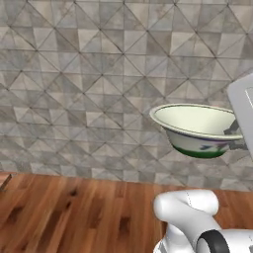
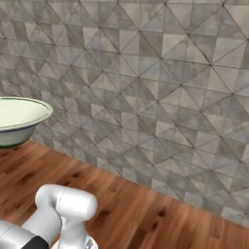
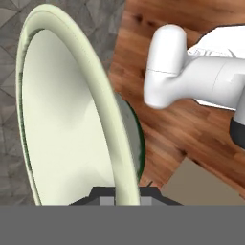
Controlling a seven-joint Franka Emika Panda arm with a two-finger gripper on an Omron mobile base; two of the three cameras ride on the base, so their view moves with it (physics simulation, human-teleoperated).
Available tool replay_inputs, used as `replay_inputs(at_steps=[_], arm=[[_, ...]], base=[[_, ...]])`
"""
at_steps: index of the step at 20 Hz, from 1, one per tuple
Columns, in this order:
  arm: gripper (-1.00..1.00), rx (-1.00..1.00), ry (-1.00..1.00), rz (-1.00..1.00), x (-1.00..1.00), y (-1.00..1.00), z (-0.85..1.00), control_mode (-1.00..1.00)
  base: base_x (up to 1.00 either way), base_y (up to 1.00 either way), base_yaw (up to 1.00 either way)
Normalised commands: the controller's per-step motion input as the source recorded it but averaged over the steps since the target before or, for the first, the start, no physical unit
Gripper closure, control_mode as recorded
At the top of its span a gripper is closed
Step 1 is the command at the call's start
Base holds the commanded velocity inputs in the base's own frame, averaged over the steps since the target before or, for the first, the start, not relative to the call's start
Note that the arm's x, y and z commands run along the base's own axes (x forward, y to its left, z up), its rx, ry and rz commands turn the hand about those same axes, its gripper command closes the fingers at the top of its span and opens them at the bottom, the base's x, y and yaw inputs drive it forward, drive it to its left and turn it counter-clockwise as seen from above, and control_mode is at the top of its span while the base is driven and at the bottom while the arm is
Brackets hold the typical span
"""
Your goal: Pick up the bowls from the cabinet and place each bowl in front of a stool on the dining counter.
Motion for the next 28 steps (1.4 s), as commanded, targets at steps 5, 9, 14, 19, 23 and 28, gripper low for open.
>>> replay_inputs(at_steps=[5,9,14,19,23,28], arm=[[1.00,0.00,0.00,0.00,0.00,0.00,0.00,1.00],[1.00,0.00,0.00,0.00,0.00,0.00,0.00,1.00],[1.00,0.00,0.00,0.00,0.00,0.00,0.00,1.00],[1.00,0.00,0.00,0.00,0.00,0.00,0.00,1.00],[1.00,0.00,0.00,0.00,0.00,0.00,0.00,1.00],[1.00,0.00,0.00,0.00,0.00,0.00,0.00,1.00]], base=[[1.00,-0.16,0.65],[1.00,-0.26,0.66],[1.00,-0.28,0.65],[1.00,-0.30,0.62],[1.00,-0.33,0.53],[1.00,-0.40,0.52]])
